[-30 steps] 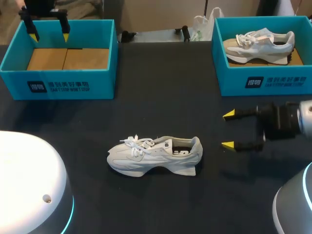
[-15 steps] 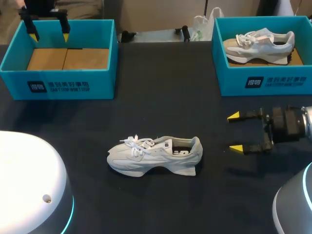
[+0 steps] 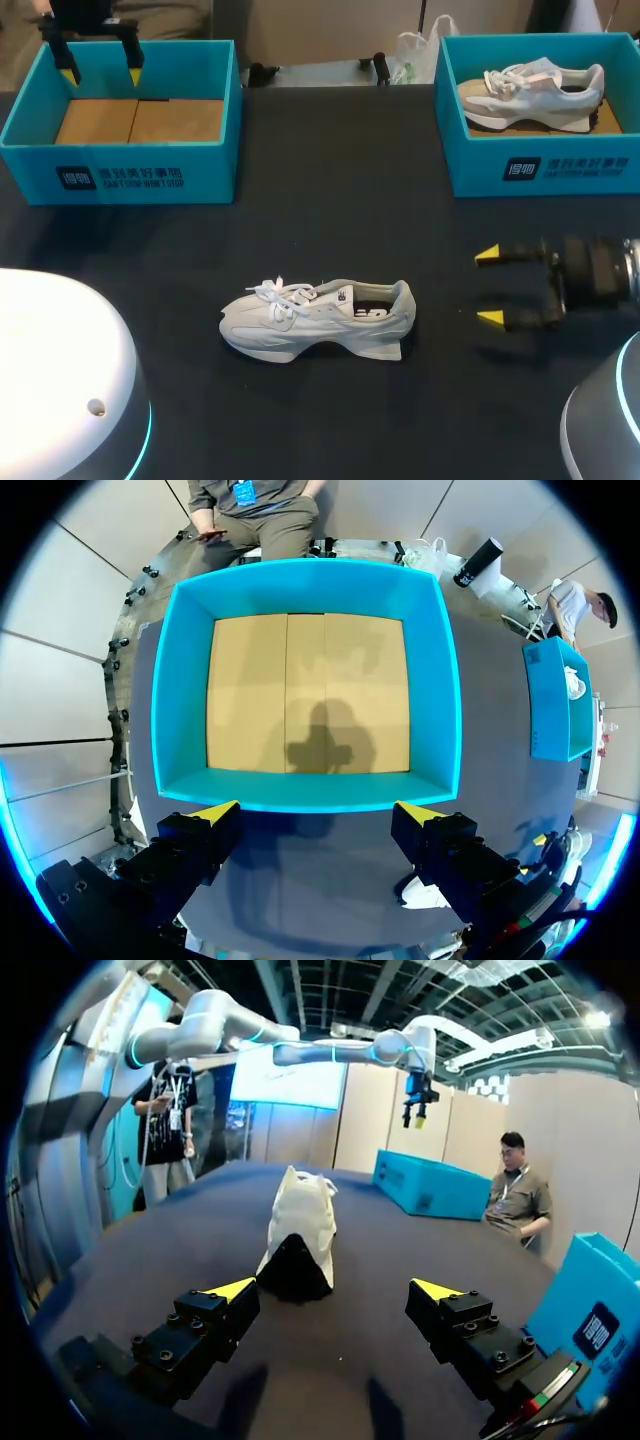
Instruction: Take the shoe out of the shoebox, open the shoe tongue, remove and reinsert the insole, then place the shoe into the shoebox
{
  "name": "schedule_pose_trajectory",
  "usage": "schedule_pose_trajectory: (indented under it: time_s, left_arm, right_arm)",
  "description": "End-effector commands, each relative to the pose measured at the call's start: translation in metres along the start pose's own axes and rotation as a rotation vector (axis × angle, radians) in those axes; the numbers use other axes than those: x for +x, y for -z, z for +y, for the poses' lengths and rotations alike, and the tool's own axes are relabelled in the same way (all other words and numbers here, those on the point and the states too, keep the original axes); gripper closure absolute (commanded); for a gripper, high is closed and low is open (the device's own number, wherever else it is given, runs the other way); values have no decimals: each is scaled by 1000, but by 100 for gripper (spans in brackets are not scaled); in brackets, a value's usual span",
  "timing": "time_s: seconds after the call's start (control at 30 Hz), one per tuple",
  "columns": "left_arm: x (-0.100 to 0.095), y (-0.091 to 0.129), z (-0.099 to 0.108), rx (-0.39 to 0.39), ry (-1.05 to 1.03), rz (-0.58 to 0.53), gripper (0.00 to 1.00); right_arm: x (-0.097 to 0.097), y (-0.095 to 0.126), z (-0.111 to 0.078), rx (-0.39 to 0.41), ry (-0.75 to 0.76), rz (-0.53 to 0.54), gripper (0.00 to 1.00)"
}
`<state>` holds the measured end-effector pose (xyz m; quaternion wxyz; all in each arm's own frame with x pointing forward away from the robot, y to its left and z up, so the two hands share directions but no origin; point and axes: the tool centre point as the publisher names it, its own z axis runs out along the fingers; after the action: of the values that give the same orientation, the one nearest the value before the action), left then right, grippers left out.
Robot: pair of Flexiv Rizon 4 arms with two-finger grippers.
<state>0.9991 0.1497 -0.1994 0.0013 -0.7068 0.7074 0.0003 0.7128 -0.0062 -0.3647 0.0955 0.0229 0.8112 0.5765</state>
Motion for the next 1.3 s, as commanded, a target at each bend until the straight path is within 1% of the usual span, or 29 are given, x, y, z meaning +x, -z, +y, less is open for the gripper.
schedule_pose_trajectory:
  time_s: [0.03,0.27,0.43,0.7,0.93,1.3]
  left_arm:
    - [0,0,0,0,0,1,0]
    - [0,0,0,0,0,1,0]
    - [0,0,0,0,0,1,0]
    - [0,0,0,0,0,1,0]
    - [0,0,0,0,0,1,0]
    - [0,0,0,0,0,1,0]
  right_arm:
    - [1,2,-12,-16,-5,6,0]
    - [4,5,-16,-18,-12,2,0]
    - [7,4,-19,-34,-11,1,0]
    - [19,-20,-21,-38,-38,-8,0]
    - [28,-36,-13,-56,-47,-59,0]
    - [31,-61,-4,-50,-83,-76,0]
